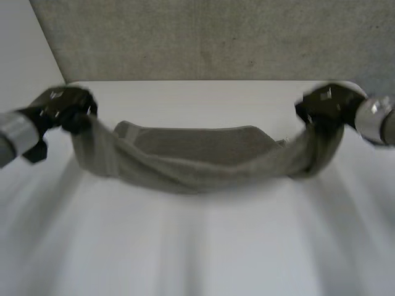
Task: Fold the towel.
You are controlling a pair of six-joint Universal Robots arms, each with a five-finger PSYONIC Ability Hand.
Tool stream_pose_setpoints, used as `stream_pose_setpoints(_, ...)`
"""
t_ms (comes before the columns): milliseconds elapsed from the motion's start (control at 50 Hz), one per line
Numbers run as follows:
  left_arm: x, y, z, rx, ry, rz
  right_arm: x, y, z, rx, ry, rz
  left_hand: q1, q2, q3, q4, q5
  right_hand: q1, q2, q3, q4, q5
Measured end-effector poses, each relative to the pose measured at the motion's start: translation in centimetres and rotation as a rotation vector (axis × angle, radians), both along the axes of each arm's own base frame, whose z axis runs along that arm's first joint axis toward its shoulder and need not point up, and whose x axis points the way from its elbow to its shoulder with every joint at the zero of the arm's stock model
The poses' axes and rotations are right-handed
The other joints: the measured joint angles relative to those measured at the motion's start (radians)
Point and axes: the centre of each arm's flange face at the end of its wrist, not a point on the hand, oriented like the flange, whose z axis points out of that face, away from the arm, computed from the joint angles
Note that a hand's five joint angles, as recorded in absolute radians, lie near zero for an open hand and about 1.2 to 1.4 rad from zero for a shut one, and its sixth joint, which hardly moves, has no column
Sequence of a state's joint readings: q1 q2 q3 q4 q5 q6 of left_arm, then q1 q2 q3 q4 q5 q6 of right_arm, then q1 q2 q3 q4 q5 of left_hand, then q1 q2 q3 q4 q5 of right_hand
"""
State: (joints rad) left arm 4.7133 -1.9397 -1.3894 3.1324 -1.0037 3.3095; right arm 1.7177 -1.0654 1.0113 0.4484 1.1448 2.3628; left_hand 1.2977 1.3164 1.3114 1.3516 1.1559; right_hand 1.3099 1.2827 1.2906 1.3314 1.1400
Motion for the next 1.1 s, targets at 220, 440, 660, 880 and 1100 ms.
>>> stream_pose_setpoints(220, -7.0, -5.4, 9.9, -0.354, 0.152, 0.008, 2.5, -3.4, 15.4, -0.744, -0.473, -0.074, 0.0, 0.002, 0.0, 0.0, 0.0, 0.003, 0.014, 0.015, 0.0, 0.0)
stream_pose_setpoints(440, -4.6, -5.0, 14.3, -0.397, 0.378, 0.043, 2.4, -4.1, 9.6, -0.525, -0.521, -0.077, 0.0, 0.005, 0.0, 0.0, 0.0, 0.004, 0.014, 0.02, 0.004, 0.004)
stream_pose_setpoints(660, -4.9, -2.3, -1.8, -0.135, 0.113, -0.027, 2.3, -2.5, -2.8, -0.233, -0.226, -0.105, 0.0, 0.005, 0.0, 0.001, 0.0, 0.005, 0.014, 0.02, 0.004, 0.004)
stream_pose_setpoints(880, -1.0, 0.7, -3.3, -0.105, 0.005, -0.013, -0.8, 0.9, -3.3, -0.116, -0.149, -0.137, 0.0, 0.005, 0.0, 0.004, 0.0, 0.004, 0.014, 0.02, 0.004, 0.004)
stream_pose_setpoints(1100, 3.9, 3.0, 8.6, -0.343, 0.123, 0.041, -5.1, 3.9, 6.2, -0.202, -0.296, -0.119, 0.0, 0.005, 0.0, 0.004, 0.0, 0.004, 0.014, 0.02, 0.004, 0.004)
